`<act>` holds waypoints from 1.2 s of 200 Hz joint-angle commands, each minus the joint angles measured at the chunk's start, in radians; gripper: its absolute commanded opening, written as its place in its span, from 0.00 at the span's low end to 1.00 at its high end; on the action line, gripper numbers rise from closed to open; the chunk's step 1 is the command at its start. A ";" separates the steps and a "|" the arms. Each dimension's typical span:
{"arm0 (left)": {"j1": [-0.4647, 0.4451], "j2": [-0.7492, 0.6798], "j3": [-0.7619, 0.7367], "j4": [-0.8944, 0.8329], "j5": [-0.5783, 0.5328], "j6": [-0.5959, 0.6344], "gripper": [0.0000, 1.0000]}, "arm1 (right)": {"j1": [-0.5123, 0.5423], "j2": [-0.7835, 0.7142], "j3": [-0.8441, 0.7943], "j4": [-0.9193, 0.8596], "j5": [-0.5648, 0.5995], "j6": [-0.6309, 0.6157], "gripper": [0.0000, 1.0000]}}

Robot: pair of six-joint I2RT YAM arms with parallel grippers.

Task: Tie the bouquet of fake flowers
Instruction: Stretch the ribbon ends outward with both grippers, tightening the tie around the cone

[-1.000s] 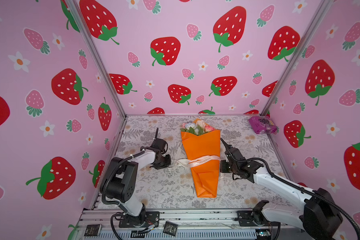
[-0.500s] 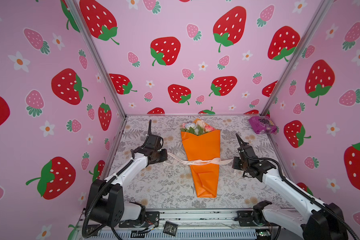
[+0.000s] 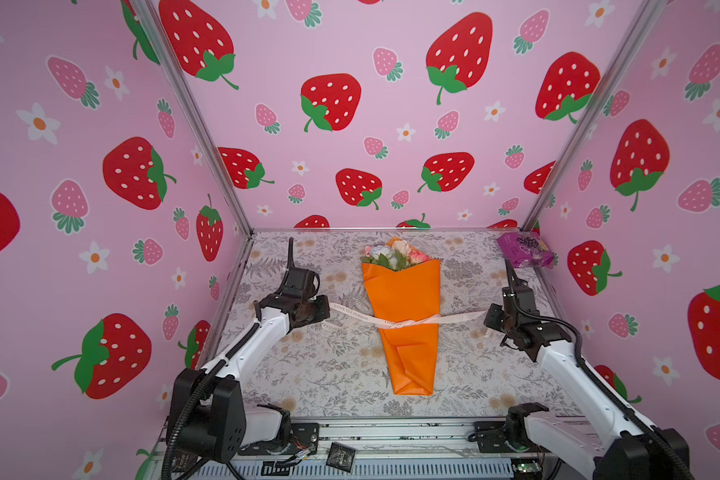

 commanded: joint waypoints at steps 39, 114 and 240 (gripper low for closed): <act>0.185 -0.052 -0.038 -0.028 0.096 0.017 0.00 | -0.212 0.050 -0.004 0.136 -0.014 -0.035 0.00; 0.473 -0.047 -0.204 0.084 0.282 -0.117 0.00 | -0.353 0.082 -0.016 0.260 0.039 -0.014 0.00; 0.898 0.048 -0.238 0.156 0.465 -0.222 0.00 | -0.516 0.301 0.110 0.328 0.188 -0.080 0.00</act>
